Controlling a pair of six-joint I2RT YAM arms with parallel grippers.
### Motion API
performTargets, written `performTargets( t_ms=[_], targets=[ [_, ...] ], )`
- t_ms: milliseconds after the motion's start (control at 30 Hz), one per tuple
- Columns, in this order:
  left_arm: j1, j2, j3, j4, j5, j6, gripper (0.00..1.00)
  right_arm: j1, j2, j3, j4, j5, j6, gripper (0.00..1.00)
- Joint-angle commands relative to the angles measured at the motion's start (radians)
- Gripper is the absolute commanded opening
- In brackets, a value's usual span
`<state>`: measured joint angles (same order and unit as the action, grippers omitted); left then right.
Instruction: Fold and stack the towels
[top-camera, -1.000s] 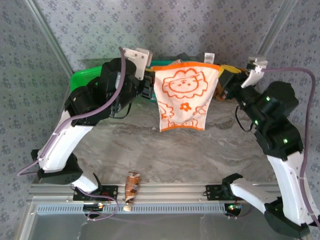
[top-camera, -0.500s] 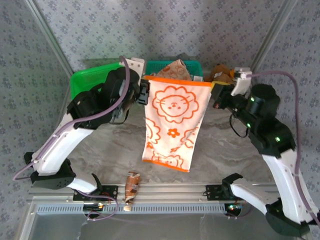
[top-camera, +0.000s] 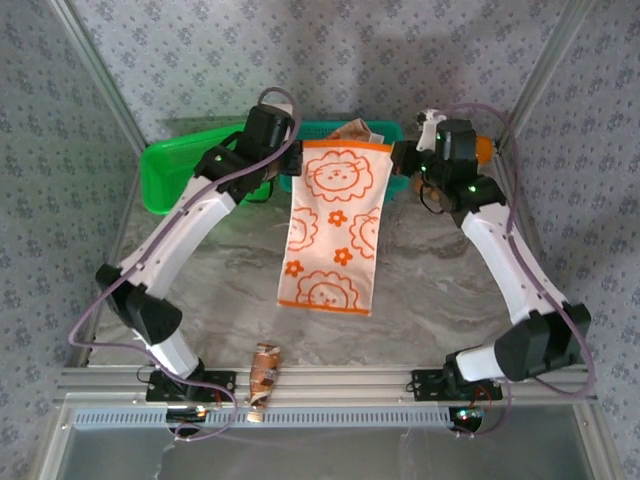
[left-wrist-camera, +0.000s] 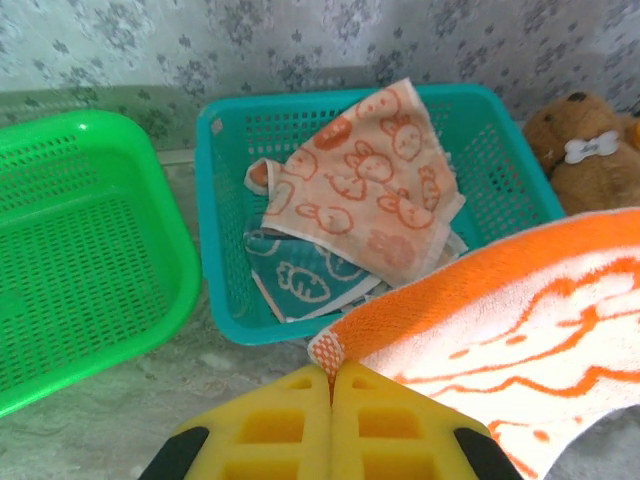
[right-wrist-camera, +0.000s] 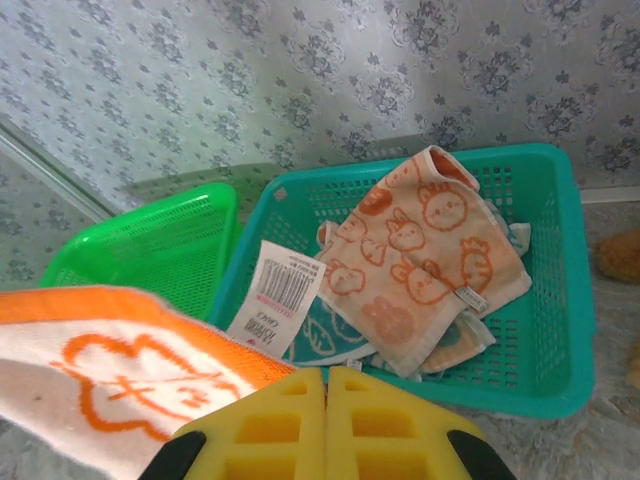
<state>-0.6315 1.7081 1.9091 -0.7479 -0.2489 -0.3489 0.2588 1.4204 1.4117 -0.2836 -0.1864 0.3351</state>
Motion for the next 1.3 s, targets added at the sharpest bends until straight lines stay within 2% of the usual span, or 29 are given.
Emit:
performTargets(
  t_ms=[0,167,333,667,867,1267],
  targets=[
    [0.028,0.035,-0.02,0.064,0.046,0.041,0.0,-0.007,0.038,0.015,0.105,-0.035,-0.05,0.0],
    [0.048,0.016,-0.17,0.167,0.044,0.085,0.0,0.014,0.034,-0.081,0.15,-0.014,-0.094,0.0],
    [0.053,-0.038,-0.338,0.239,0.055,0.09,0.0,0.053,-0.029,-0.252,0.183,0.022,-0.121,0.0],
    [0.053,-0.134,-0.596,0.303,0.114,0.03,0.0,0.206,-0.171,-0.55,0.189,0.141,-0.13,0.0],
    [0.039,-0.161,-0.698,0.327,0.166,-0.017,0.0,0.275,-0.204,-0.633,0.165,0.184,-0.093,0.0],
    [-0.05,-0.178,-0.837,0.354,0.185,-0.092,0.0,0.395,-0.232,-0.769,0.156,0.266,-0.009,0.0]
  ],
)
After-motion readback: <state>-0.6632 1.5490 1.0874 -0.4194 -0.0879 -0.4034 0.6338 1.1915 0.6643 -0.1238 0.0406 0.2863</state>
